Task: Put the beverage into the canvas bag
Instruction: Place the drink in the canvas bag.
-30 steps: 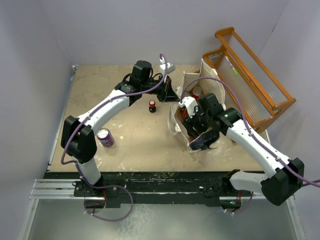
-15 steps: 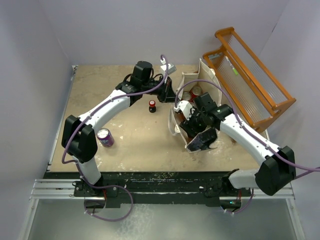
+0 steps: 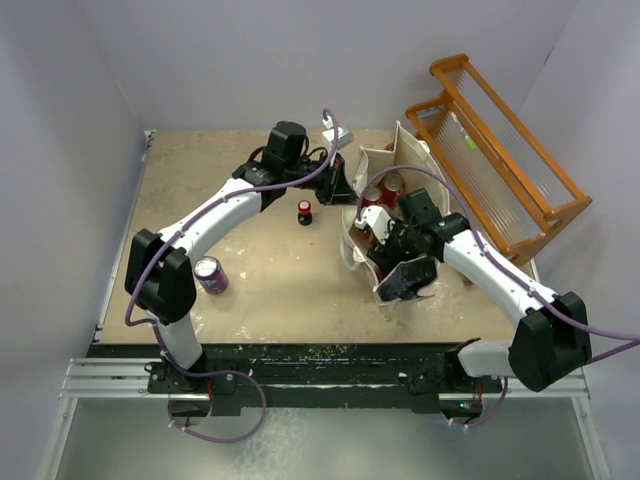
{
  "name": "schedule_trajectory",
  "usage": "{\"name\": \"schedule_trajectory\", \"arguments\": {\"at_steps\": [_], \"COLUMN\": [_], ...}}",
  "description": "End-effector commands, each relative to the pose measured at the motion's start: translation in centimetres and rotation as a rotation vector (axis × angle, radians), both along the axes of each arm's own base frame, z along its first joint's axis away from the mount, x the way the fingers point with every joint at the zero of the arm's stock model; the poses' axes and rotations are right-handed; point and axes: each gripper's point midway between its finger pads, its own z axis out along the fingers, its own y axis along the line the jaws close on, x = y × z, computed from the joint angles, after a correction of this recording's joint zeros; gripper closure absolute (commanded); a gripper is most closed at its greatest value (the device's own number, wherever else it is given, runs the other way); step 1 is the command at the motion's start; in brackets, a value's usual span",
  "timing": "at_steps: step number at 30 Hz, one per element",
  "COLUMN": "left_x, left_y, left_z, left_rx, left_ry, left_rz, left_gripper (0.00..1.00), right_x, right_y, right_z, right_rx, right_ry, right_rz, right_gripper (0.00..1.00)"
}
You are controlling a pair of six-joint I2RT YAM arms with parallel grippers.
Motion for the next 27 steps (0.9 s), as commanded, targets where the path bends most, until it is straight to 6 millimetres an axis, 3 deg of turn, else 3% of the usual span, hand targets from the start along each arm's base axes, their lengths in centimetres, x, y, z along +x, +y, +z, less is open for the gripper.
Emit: {"name": "schedule_trajectory", "arguments": {"at_steps": [1,17,20,21,27], "left_x": [0.4,0.8,0.9,0.9,1.2], "left_y": [-0.3,-0.1,0.0,0.0,0.0], "left_z": [2.3,2.3,2.3,2.3,2.5], "left_rx": [-0.049,-0.045,-0.041,-0.04,-0.038], "left_ry": [-0.072,-0.083,-0.089,-0.095,-0.109], "left_rz": [-0.031,-0.023,-0.022,-0.021,-0.019], "left_gripper": [1.0,1.0,1.0,1.0,1.0], "right_x": [2.1,2.5,2.4,3.2,4.2], "right_y": [-3.0,-1.9,-1.8,-1.4,-0.9], "right_z": [-1.6,-4.7,-4.5,-3.4,-1.4], "right_rx": [-0.097,-0.083,-0.075,-0.061,-0.031], "right_ry": [-0.035,0.065,0.063,0.032,-0.011], "right_rz": [-0.039,0.024,0.03,0.03,0.016], "right_gripper": [0.88,0.6,0.49,0.47,0.3]}}
